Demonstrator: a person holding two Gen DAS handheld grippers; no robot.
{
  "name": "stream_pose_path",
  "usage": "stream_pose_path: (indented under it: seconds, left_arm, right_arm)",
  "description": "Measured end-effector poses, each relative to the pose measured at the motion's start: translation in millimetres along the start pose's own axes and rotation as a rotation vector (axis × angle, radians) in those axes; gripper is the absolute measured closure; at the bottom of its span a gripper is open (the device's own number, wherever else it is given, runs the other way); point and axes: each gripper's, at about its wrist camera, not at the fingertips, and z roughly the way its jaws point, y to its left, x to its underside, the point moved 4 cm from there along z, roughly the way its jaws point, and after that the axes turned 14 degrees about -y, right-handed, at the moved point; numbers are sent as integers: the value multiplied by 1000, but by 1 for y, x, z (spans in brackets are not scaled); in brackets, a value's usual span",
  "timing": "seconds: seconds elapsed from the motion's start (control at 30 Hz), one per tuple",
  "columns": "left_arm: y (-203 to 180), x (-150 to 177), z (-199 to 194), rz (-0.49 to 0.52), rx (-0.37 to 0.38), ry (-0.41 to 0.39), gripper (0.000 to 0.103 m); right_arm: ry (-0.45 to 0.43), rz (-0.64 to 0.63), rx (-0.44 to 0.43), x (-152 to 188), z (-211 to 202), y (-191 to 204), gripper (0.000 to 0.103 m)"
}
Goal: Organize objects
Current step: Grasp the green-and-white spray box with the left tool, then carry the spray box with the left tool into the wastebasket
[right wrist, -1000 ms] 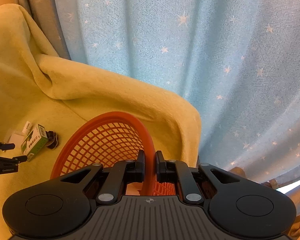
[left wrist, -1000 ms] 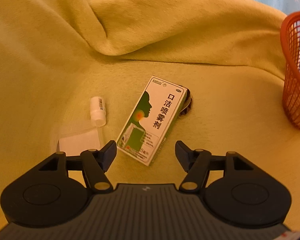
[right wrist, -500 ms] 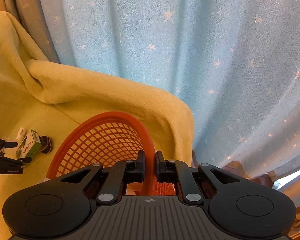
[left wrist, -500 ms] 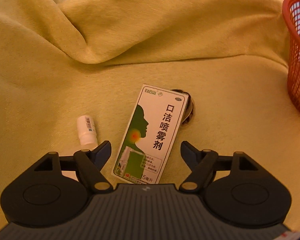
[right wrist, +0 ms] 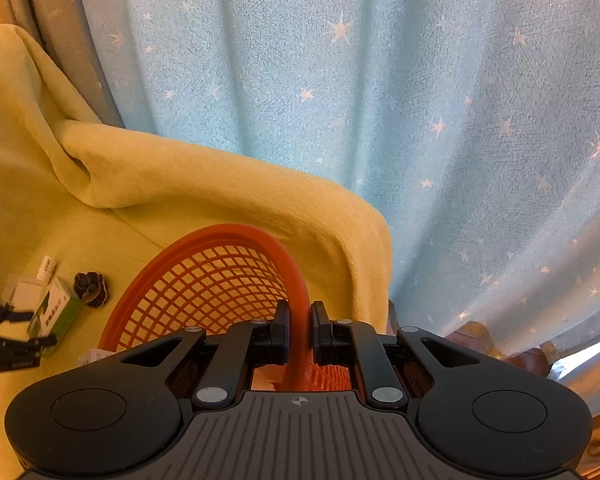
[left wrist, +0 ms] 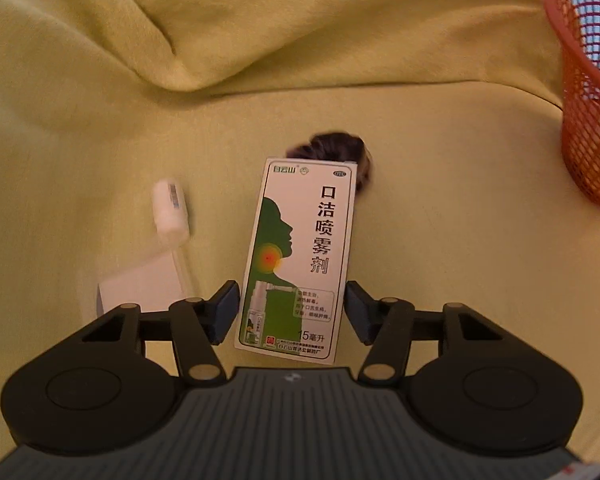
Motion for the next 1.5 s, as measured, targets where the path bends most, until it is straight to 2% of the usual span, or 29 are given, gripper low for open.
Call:
stream_pose_path:
  seconds: [0.23, 0.3, 0.37, 0.43, 0.47, 0.5, 0.67, 0.93, 1.03, 1.2, 1.5]
  left_arm:
    - [-14, 27, -23, -121, -24, 94, 50]
    - [-15, 31, -20, -153, -38, 103, 42]
    - [-13, 30, -15, -182, -44, 105, 39]
    - [-12, 30, -7, -205, -42, 118, 42]
    - [-12, 31, -4, -208, -35, 126, 49]
    - [-14, 31, -3, -205, -37, 123, 50]
    - [-21, 24, -21, -240, -54, 75, 52]
    - [-39, -8, -80, -305, -37, -45, 53]
    - [-50, -26, -105, -334, -16, -94, 53]
    - [-74, -50, -137, -327, 34, -151, 53]
    - [-108, -76, -168, -312, 119, -220, 53]
  right_arm:
    - [-5, 2, -12, 0, 0, 1, 96]
    - [-7, -2, -12, 0, 0, 0, 96]
    - [-9, -3, -12, 0, 0, -2, 96]
    - [-10, -4, -9, 0, 0, -2, 96]
    - [-10, -4, -9, 1, -1, -2, 96]
    - [-9, -4, -9, 1, -1, -2, 96]
    - [-8, -3, -12, 1, -3, -2, 96]
    - [-12, 3, -18, 3, -3, -4, 96]
    - [-12, 5, -22, 3, -4, -4, 96]
    - [-20, -4, -34, 4, -5, -3, 96]
    - [-31, -14, -48, 6, -7, -3, 96]
